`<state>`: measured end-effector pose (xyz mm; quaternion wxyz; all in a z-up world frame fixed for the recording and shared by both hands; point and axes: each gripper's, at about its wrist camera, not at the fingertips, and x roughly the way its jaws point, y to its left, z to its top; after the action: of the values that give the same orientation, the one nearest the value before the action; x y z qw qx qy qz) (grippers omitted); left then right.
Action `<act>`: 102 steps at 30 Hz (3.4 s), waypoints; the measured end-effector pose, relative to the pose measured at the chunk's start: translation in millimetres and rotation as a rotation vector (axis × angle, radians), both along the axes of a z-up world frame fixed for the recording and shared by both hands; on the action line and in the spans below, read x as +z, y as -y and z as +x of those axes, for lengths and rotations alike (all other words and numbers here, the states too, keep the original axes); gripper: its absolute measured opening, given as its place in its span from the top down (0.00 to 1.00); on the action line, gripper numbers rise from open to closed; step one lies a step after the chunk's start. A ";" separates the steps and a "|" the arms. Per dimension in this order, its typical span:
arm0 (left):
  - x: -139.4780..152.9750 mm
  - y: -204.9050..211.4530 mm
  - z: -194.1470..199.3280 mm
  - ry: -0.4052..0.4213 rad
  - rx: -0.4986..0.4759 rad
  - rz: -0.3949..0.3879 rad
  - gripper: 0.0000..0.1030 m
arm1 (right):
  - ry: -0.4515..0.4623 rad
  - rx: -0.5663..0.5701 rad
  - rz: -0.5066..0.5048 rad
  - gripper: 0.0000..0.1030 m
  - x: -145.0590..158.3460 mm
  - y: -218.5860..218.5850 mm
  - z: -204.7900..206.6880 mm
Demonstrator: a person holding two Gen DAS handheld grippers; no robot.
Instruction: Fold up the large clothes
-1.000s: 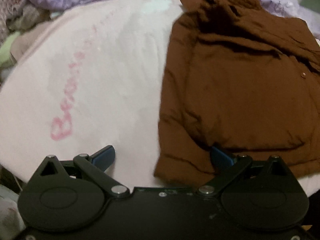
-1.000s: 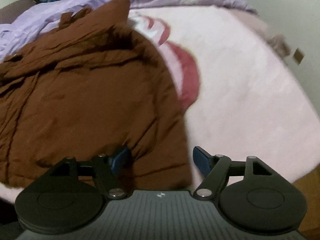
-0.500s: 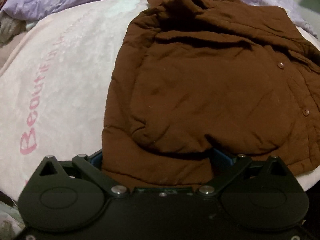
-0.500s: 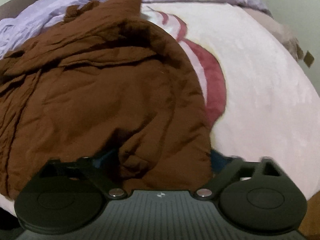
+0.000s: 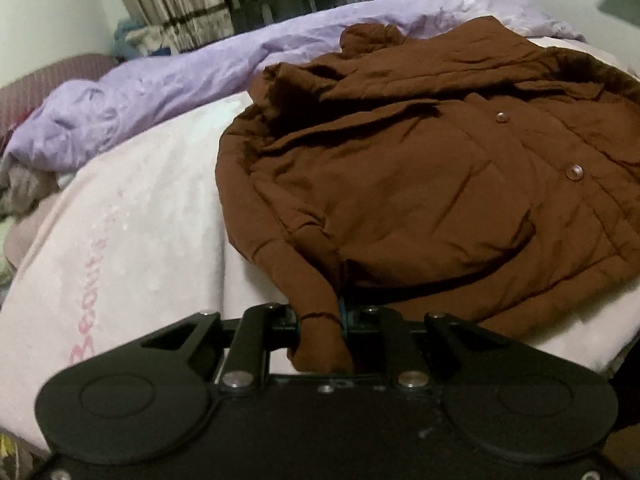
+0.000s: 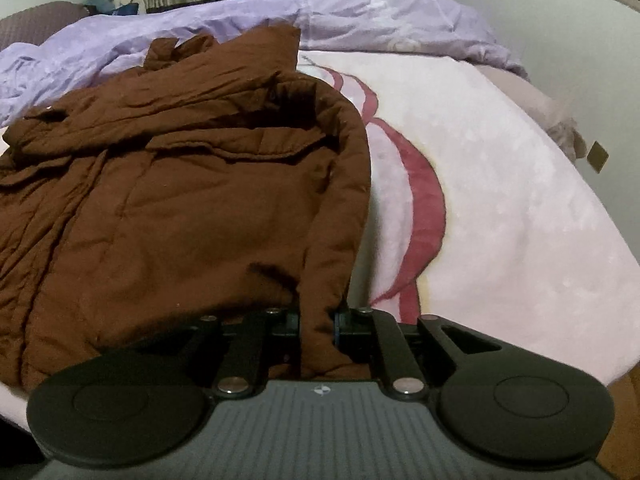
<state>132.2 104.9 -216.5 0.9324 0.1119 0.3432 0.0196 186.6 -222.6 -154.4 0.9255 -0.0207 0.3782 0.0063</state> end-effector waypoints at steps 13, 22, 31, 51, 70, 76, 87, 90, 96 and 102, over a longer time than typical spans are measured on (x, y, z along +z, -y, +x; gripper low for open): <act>1.9 -47.1 12.6 -0.087 0.143 -0.142 0.17 | -0.032 -0.042 0.019 0.53 -4.9 5.7 7.2; 12.0 -60.3 26.3 -0.113 0.159 -0.315 0.74 | -0.039 -0.047 0.105 0.82 -6.1 17.1 18.6; 89.2 -66.9 9.5 0.082 0.130 -0.271 0.87 | 0.126 0.008 0.193 0.88 72.2 10.3 -24.8; 24.8 -106.2 15.8 -0.137 0.180 -0.452 0.47 | -0.097 -0.052 0.187 0.31 -9.5 28.0 -22.5; 11.0 -104.2 21.2 -0.160 0.200 -0.471 0.25 | -0.095 -0.066 0.159 0.51 -7.3 17.8 -15.8; 32.4 -95.8 22.3 -0.125 0.168 -0.474 0.91 | -0.093 -0.047 0.229 0.87 6.6 18.4 -19.3; 118.8 -95.3 92.0 0.031 0.188 -0.429 0.92 | 0.123 -0.064 0.405 0.88 91.3 20.3 38.5; 134.7 -92.8 129.6 0.050 0.190 -0.395 0.92 | 0.152 -0.044 0.406 0.88 108.5 13.9 78.3; 159.0 -90.5 200.6 0.077 0.216 -0.402 0.92 | 0.181 -0.065 0.418 0.88 131.5 7.6 157.4; 164.7 -92.0 291.9 0.058 0.246 -0.403 0.92 | 0.186 -0.106 0.483 0.88 133.5 9.4 234.3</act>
<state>424.2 197.0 -51.8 0.9359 -0.1196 0.3245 0.0675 420.9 -232.0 -20.8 0.9334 0.2203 0.2797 0.0457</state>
